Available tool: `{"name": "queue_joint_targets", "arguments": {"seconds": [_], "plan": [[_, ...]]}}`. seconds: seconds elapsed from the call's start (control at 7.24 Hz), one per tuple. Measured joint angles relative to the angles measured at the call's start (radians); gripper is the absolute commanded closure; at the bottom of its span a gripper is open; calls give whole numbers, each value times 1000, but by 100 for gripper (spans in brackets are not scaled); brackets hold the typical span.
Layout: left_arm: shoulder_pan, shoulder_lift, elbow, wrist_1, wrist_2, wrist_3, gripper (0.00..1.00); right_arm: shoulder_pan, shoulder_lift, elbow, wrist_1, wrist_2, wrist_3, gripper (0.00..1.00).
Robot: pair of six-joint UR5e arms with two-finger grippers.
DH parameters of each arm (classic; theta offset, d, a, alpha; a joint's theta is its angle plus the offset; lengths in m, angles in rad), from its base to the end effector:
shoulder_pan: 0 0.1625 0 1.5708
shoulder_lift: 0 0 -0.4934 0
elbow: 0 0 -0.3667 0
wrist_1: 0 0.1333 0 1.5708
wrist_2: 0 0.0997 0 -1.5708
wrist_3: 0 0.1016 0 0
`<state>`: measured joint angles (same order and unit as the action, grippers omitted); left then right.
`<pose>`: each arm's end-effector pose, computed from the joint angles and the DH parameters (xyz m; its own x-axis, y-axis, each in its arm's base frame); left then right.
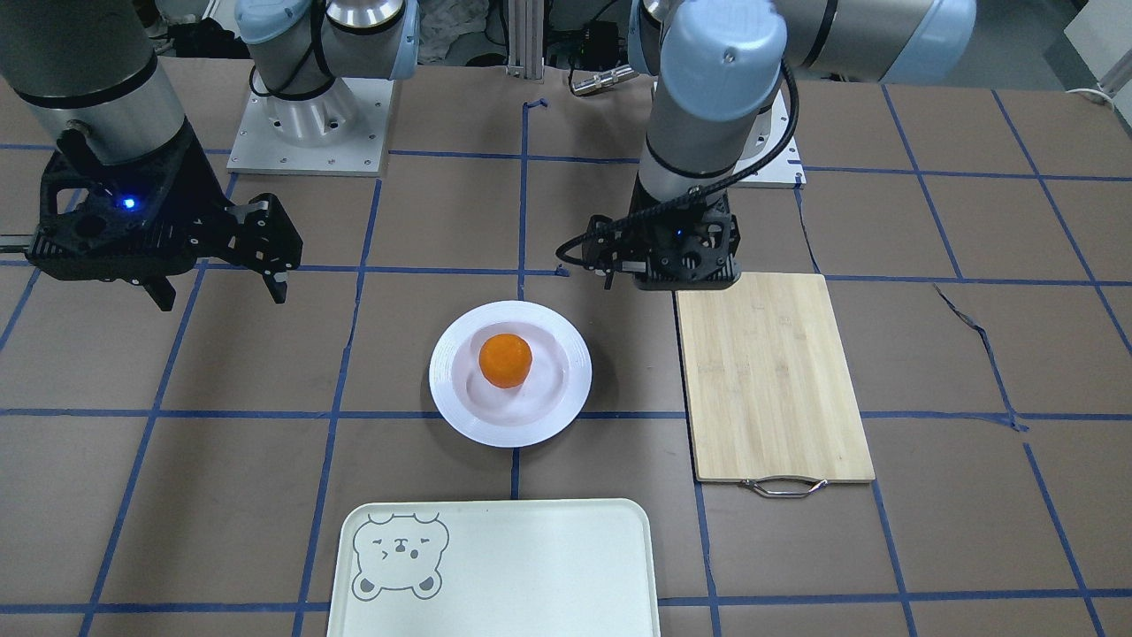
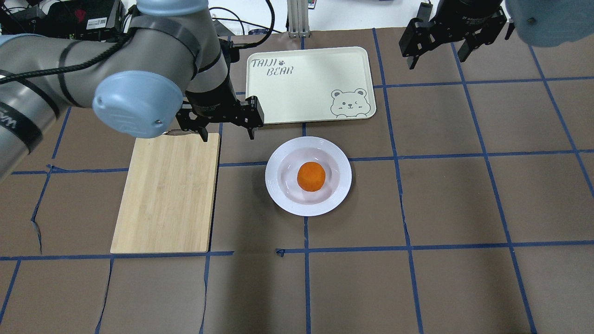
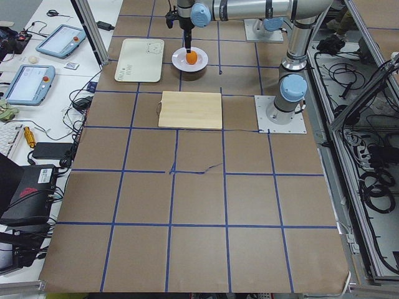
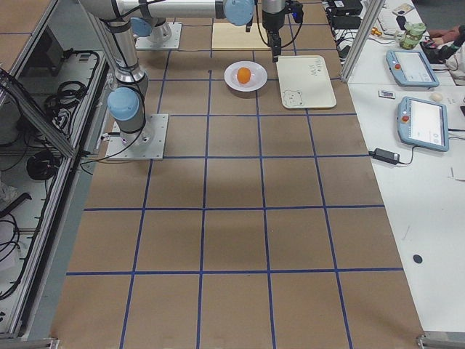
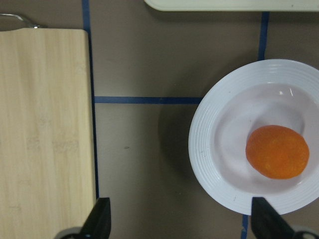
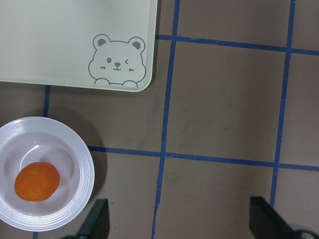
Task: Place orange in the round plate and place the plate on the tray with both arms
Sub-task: 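Release the orange onto the plate and raise the left gripper away, then move the right gripper down to the plate rim nearest it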
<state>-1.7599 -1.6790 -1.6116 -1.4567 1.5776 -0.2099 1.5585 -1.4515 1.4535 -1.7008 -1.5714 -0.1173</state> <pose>-0.2265 -0.4780 0.4936 -0.9997 -0.0204 -0.0139 -0.0209 0.9992 0.0327 0.1266 -0.5389 0.5636 -0.9945 -0.1038 0.0155 -0.1049 0.9864 -0.1267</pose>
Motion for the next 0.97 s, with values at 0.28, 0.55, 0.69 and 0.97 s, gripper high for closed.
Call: {"name": "queue_joint_targets", "arguments": {"seconds": [0.28, 0.55, 0.69, 0.97], "plan": [[8, 74, 19, -17, -3, 10, 0, -5, 7, 24, -10, 39, -2, 0], [7, 107, 16, 14, -4, 12, 0, -9, 16, 158, -145, 140, 2, 0], [10, 114, 14, 21, -3, 23, 0, -12, 18, 288, -295, 161, 8, 0], [27, 118, 16, 23, -3, 82, 0, -9, 19, 536, -577, 220, 98, 0]]}}
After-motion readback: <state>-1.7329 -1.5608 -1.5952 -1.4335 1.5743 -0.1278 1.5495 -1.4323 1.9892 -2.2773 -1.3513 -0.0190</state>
